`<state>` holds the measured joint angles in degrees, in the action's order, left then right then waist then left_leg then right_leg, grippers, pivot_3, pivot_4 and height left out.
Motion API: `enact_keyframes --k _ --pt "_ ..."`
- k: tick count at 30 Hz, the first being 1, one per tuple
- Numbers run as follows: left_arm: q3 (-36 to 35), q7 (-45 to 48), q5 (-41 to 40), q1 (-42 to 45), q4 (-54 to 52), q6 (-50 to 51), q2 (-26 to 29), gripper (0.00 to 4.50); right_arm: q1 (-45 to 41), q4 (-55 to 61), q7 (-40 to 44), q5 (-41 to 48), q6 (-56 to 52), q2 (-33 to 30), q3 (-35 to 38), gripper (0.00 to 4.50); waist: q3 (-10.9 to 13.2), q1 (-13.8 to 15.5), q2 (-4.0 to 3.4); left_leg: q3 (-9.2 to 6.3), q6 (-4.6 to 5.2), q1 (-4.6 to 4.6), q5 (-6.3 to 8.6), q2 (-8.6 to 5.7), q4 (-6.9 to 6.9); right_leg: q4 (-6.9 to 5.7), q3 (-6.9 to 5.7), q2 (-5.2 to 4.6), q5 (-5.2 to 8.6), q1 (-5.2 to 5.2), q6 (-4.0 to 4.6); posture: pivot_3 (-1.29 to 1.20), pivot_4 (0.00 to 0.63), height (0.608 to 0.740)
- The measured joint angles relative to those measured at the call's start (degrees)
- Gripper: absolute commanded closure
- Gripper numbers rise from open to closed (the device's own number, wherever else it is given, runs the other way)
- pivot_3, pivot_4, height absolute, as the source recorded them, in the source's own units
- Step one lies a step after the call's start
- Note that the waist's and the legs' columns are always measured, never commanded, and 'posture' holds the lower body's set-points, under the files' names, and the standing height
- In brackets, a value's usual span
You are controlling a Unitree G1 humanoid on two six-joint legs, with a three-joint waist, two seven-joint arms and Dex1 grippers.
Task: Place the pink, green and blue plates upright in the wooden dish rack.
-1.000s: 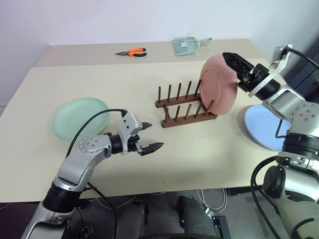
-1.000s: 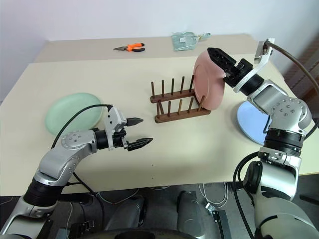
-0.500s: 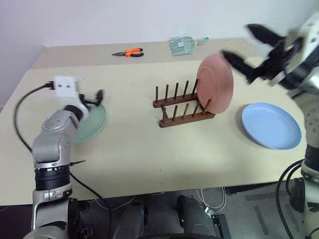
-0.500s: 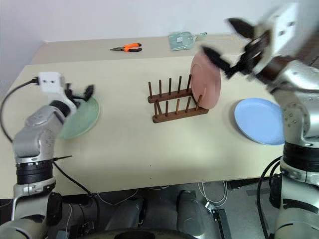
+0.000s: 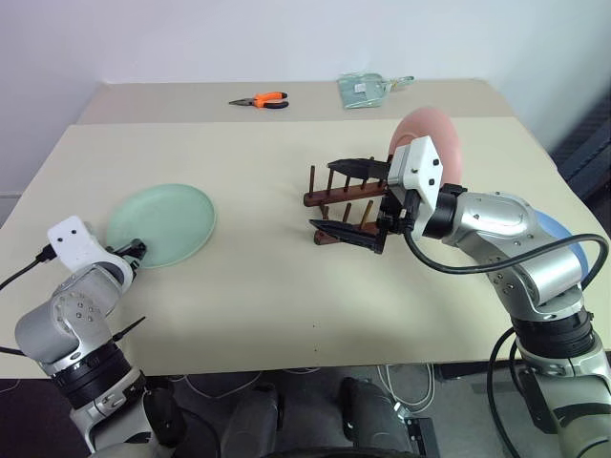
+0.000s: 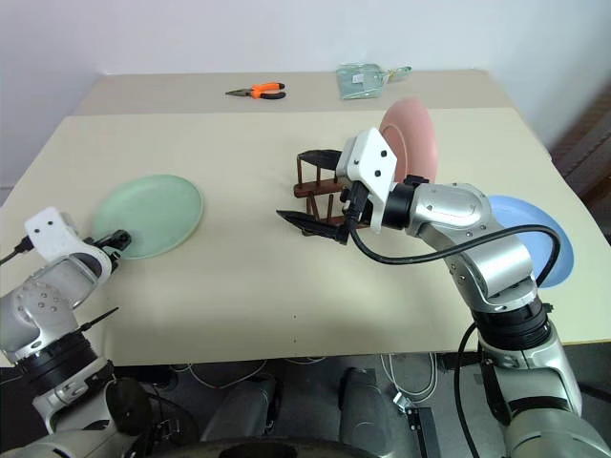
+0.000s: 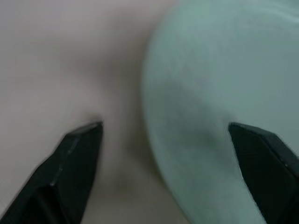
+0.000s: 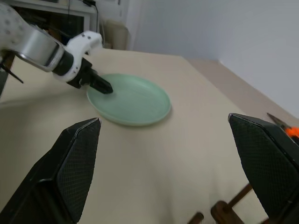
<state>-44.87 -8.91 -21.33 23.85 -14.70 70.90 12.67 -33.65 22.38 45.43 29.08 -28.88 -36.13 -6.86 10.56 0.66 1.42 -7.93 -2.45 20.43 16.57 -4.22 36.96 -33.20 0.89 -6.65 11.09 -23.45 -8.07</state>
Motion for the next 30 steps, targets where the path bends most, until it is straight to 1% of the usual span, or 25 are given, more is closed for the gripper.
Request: enact_keyframes --k 2,5,6,7,9,12,16,20,23,25,28,29,30 --pt "-1.2 0.0 -0.6 0.5 0.2 -0.1 -0.5 2.65 0.2 -0.5 0.0 -1.4 0.7 0.3 -0.3 0.00 0.0 0.0 0.00 0.01 -0.01 0.02 -0.01 0.00 0.01 0.00 0.00 0.01 0.00 0.00 0.00 0.00 0.150 0.740" --pt "-1.0 0.5 -1.0 1.3 1.2 -0.7 -0.6 4.17 0.1 -1.1 0.6 -2.7 0.7 0.3 -1.1 0.00 0.0 0.1 0.07 -0.01 -0.02 0.06 -0.01 -0.03 0.04 0.03 0.00 0.00 0.00 0.01 0.00 0.00 0.150 0.740" --pt "-0.9 1.2 -1.6 2.0 1.2 -1.9 -0.6 4.42 0.1 -1.6 0.8 -3.4 0.7 0.2 -1.3 0.00 0.0 0.1 0.14 -0.02 -0.02 0.08 -0.01 -0.02 0.04 0.03 -0.01 0.00 -0.01 0.01 0.01 0.00 0.150 0.740" --pt "-0.4 1.7 -1.9 2.8 1.2 -2.8 -0.6 4.42 0.1 -1.8 0.9 -3.9 0.7 0.0 -1.3 0.00 0.0 0.2 0.15 -0.03 -0.02 0.08 -0.01 -0.02 0.05 0.04 -0.02 0.00 -0.01 0.01 0.01 0.00 0.150 0.740" --pt "2.7 3.4 -2.3 4.9 0.8 -5.1 -0.4 4.42 0.1 -2.3 1.0 -5.6 1.2 0.0 -1.3 0.00 0.0 0.2 0.15 -0.01 -0.03 0.08 -0.02 -0.03 0.04 0.06 -0.01 0.00 -0.01 0.02 0.01 0.00 0.150 0.740" --pt "9.7 6.3 -3.2 8.0 -0.6 -6.9 -0.2 4.42 -0.6 -2.5 0.9 -8.7 3.0 0.0 -1.9 0.00 0.1 0.0 0.16 0.01 -0.03 0.11 -0.02 -0.03 0.03 0.07 -0.01 0.00 -0.02 -0.01 0.03 0.00 0.150 0.740" --pt "16.2 8.5 -5.0 15.3 -2.2 -8.0 0.1 4.42 -4.4 -4.4 1.3 -16.9 10.0 -0.1 -5.9 0.00 0.1 -0.5 0.16 0.07 -0.05 0.10 -0.03 -0.01 0.00 0.06 0.00 0.02 -0.01 -0.06 0.00 0.00 0.150 0.740" --pt "19.4 10.1 -7.6 21.5 -4.8 -8.4 0.6 4.42 -8.2 -9.4 1.6 -25.8 18.6 0.1 -10.7 0.00 0.1 -1.3 0.17 0.08 -0.05 0.07 -0.03 -0.01 -0.03 0.08 0.01 0.01 -0.02 -0.03 0.01 0.00 0.150 0.740" --pt "20.2 10.1 -9.5 22.6 -5.2 -7.5 0.2 4.42 -9.8 -15.0 1.2 -31.9 24.2 1.2 -13.7 0.00 0.1 -1.6 0.16 0.09 -0.08 0.05 -0.05 0.00 -0.03 0.06 0.04 0.03 -0.07 -0.06 0.09 0.00 0.150 0.740" --pt "20.6 10.0 -11.1 22.9 -5.6 -6.3 -0.7 4.42 -11.6 -19.8 -0.5 -36.2 28.0 2.9 -15.7 0.00 0.1 -1.6 0.16 0.09 -0.10 0.06 -0.07 0.00 -0.03 0.04 0.04 0.04 -0.14 -0.07 0.20 0.00 0.150 0.740" --pt "21.9 9.9 -13.2 23.2 -7.0 -4.6 -1.6 4.50 -13.5 -24.7 -3.4 -41.4 32.7 4.2 -16.8 0.88 0.1 -1.4 0.17 0.07 -0.14 0.09 -0.09 -0.02 -0.02 0.06 0.05 0.03 -0.14 -0.06 0.21 0.00 0.150 0.740" --pt "21.9 9.7 -13.3 23.2 -7.2 -4.1 -1.7 4.50 -13.9 -25.4 -3.9 -42.1 33.7 4.3 -16.8 1.40 0.1 -1.3 0.17 0.05 -0.17 0.09 -0.11 -0.03 -0.02 0.06 0.05 0.03 -0.14 -0.06 0.21 0.00 0.150 0.740" --pt "21.6 9.3 -13.8 23.1 -7.5 -3.7 -1.9 4.50 -13.9 -25.7 -4.4 -42.7 34.7 4.3 -16.7 1.77 0.1 -1.3 0.17 0.05 -0.17 0.09 -0.11 -0.03 -0.02 0.07 0.06 0.04 -0.14 -0.06 0.21 0.00 0.150 0.740"
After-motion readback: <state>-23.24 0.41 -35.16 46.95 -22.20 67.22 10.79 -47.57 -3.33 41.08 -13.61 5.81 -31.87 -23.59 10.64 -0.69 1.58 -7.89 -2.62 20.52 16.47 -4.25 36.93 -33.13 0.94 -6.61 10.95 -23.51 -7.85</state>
